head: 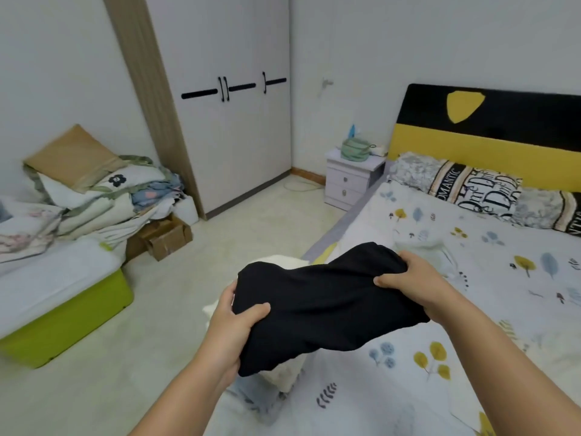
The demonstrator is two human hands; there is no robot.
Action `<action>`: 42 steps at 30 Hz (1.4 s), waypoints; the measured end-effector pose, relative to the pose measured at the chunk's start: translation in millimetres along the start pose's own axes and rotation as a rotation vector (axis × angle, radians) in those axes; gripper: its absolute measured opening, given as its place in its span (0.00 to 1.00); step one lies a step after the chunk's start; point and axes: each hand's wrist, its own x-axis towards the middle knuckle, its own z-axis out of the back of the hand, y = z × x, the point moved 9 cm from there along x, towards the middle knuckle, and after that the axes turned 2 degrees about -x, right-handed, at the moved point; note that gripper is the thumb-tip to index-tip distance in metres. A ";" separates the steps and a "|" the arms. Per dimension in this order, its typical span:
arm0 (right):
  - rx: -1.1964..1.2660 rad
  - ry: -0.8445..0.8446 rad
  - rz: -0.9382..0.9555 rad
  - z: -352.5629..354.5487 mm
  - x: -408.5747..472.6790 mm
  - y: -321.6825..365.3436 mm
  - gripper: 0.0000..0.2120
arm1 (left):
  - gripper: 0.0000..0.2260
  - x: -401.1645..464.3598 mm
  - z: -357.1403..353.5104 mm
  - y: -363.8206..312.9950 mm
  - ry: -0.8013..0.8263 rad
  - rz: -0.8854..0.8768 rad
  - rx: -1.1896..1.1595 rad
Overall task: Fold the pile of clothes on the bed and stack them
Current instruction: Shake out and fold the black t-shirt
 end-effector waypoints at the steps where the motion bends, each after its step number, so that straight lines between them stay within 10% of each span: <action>1: -0.013 0.008 0.005 -10.8 8.3 7.0 0.13 | 0.21 5.8 9.4 -3.3 -0.009 -0.004 -0.005; 29: -0.336 0.441 0.121 -187.8 212.5 21.9 0.17 | 0.26 75.7 76.8 56.9 -0.487 -0.017 -0.002; 42: -0.603 0.262 0.224 -203.9 227.4 -1.1 0.24 | 0.22 62.4 73.3 65.1 -0.578 0.090 0.057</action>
